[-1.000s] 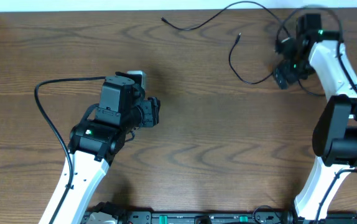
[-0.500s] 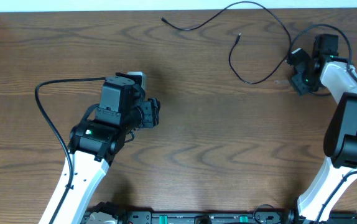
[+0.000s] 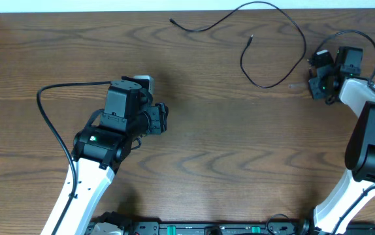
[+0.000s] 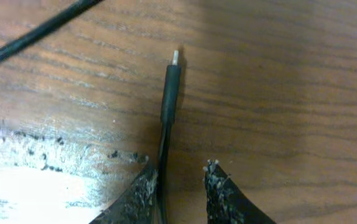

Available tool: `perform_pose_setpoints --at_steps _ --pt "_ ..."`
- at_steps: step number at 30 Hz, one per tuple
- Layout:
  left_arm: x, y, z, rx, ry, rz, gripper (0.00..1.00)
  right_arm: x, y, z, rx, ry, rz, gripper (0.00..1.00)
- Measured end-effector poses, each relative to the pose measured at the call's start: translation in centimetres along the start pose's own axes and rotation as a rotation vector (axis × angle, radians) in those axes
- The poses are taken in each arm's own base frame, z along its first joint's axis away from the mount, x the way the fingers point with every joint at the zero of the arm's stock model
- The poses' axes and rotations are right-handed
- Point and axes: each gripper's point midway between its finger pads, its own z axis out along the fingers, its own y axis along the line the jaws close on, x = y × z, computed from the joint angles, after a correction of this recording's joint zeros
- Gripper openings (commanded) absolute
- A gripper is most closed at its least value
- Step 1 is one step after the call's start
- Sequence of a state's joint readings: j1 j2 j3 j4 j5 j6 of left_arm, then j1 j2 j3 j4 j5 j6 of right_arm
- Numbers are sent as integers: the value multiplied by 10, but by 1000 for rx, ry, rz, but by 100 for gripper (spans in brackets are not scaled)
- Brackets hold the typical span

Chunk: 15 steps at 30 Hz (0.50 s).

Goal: Untangle cables

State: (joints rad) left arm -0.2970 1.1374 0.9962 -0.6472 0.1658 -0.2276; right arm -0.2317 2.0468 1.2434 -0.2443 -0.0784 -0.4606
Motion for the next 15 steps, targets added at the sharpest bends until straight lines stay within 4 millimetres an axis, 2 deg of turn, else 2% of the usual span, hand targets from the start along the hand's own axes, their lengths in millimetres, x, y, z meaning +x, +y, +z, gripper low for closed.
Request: perform_pose_setpoints --at_steps 4,7,8,9,15 --pt "0 0 0 2 1 0 61 2 -4 0 -32 -26 116 25" --pt "0 -1 0 5 1 0 61 8 -10 0 -56 -35 184 13" --pt "0 -1 0 5 2 0 61 10 -13 0 -60 -38 201 5" --pt "0 -1 0 5 2 0 61 13 -18 0 -62 -41 216 1" --pt "0 -1 0 5 2 0 61 16 -26 0 -67 -49 264 1"
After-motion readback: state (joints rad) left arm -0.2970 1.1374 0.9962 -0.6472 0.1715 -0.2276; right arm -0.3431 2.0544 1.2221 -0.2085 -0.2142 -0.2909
